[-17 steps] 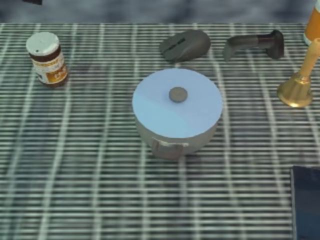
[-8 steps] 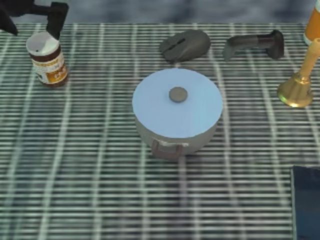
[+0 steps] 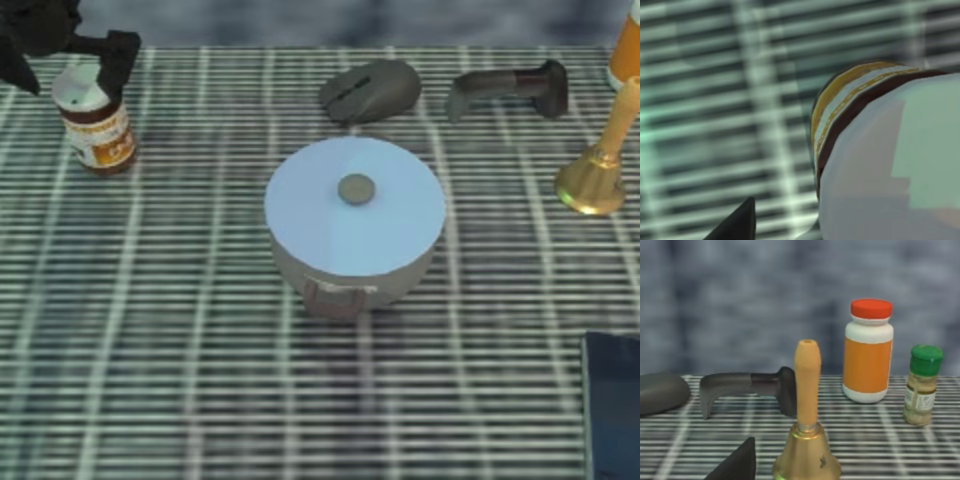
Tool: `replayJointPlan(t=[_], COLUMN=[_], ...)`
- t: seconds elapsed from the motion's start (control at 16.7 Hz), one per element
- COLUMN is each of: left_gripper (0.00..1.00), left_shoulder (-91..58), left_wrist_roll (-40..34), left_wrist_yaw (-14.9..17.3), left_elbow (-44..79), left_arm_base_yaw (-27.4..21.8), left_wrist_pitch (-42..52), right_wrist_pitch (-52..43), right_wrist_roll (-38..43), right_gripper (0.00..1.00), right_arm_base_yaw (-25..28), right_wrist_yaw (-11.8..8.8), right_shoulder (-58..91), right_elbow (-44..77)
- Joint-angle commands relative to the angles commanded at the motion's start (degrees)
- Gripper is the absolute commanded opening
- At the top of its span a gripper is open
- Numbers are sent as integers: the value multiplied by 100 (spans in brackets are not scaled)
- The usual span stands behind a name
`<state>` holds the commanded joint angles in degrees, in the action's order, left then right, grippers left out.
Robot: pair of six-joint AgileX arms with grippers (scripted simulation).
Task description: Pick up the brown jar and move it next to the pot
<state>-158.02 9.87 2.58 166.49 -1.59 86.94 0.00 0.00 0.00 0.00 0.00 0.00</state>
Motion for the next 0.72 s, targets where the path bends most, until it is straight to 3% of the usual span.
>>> replayJointPlan(t=[0.72], left_gripper=[100], left_shoulder=[155], left_wrist_roll=[-17], left_wrist_yaw=[-6], left_elbow=[-1440], left_arm_base_yaw=[-17], left_wrist_pitch=[-1270], right_wrist_pitch=[0], right_wrist_roll=[0], right_gripper=[100], right_arm_base_yaw=[0], right_wrist_yaw=[0], right_shoulder=[0], right_elbow=[0])
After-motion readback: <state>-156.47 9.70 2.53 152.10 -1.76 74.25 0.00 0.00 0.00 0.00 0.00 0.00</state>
